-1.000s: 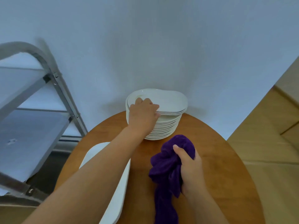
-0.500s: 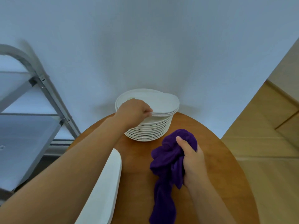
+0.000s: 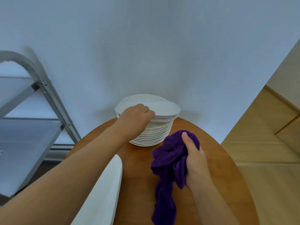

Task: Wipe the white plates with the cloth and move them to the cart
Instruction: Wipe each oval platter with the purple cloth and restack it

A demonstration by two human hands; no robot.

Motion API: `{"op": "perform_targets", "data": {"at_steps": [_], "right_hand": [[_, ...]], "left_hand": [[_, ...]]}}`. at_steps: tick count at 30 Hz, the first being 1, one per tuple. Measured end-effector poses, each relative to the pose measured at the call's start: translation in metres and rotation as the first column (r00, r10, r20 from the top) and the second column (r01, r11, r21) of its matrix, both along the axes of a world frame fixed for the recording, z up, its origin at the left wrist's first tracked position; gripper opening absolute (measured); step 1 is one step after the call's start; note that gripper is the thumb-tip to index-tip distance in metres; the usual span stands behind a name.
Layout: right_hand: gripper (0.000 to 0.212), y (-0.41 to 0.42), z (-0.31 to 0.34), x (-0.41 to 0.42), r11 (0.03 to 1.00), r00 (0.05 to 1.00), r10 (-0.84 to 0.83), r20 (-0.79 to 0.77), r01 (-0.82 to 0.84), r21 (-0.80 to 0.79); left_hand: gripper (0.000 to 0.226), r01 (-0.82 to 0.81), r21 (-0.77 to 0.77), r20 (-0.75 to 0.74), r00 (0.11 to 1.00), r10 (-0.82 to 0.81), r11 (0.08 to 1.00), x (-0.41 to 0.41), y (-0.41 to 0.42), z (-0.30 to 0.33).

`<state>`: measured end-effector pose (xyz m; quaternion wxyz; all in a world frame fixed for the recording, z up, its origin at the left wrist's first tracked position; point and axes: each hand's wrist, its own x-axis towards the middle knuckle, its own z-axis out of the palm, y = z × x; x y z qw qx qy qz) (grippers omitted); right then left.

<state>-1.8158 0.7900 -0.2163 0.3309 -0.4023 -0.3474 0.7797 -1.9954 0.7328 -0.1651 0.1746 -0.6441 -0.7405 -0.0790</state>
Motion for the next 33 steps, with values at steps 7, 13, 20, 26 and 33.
{"op": "perform_targets", "data": {"at_steps": [7,13,20,26,33], "right_hand": [[0.049,0.002,0.033,-0.006,0.998,0.995,0.052,-0.09,-0.054,-0.019],[0.017,-0.017,0.033,0.026,0.997,0.998,0.064,0.023,-0.063,-0.052],[0.033,-0.043,0.035,0.088,0.986,0.99,0.14,0.026,-0.137,-0.099],[0.053,-0.074,0.042,0.13,0.958,0.952,0.285,0.111,-0.285,-0.015],[0.022,-0.089,0.064,0.163,0.916,0.966,-0.023,0.259,-0.084,0.392]], "left_hand": [[0.015,0.295,0.28,-0.165,0.952,-0.257,0.914,0.024,-0.041,-0.006],[0.024,0.24,0.339,-0.206,0.962,-0.177,0.91,0.066,-0.082,-0.017],[0.06,-0.649,-0.01,0.992,0.088,0.088,0.761,0.102,-0.143,-0.01],[0.047,-0.325,-0.128,0.331,-0.905,-0.268,0.937,0.131,-0.18,-0.007],[0.035,-0.441,-0.039,0.307,-0.859,-0.409,0.897,0.176,-0.206,-0.018]]}}
